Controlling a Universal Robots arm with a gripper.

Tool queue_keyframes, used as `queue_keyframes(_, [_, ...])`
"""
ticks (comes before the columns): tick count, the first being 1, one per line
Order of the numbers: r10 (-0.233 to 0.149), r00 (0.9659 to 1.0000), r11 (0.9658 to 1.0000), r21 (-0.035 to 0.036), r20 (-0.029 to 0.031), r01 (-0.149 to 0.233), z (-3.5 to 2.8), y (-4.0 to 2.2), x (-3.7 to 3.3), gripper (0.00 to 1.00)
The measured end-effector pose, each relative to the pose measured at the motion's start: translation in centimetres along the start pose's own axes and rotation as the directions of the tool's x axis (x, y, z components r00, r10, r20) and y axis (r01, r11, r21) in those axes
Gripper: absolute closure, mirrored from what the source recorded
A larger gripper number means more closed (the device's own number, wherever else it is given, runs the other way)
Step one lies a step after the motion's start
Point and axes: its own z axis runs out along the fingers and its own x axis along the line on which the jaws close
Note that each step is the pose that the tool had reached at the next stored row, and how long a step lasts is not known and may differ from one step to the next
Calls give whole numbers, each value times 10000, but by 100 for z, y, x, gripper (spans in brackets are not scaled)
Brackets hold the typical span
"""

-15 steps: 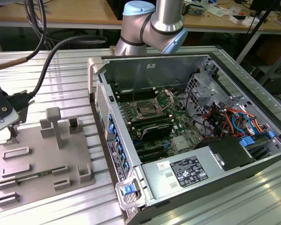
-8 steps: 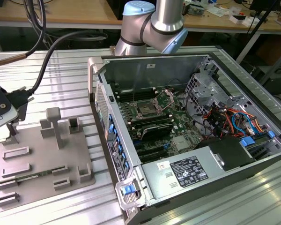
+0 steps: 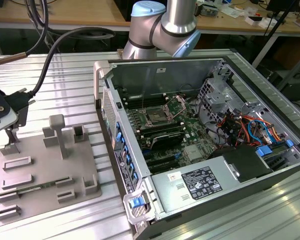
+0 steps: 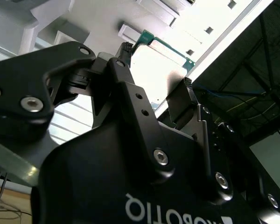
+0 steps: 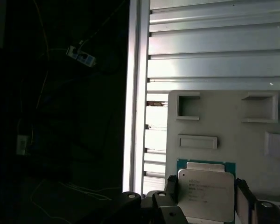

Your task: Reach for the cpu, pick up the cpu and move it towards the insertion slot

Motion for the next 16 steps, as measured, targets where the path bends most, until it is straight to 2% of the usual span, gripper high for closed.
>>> queue_keyframes(7, [0,10000,10000,0,-3,0,-68,2,0,45])
queue_keyframes(16, [0,10000,10000,0,-6,0,-210,7,0,45])
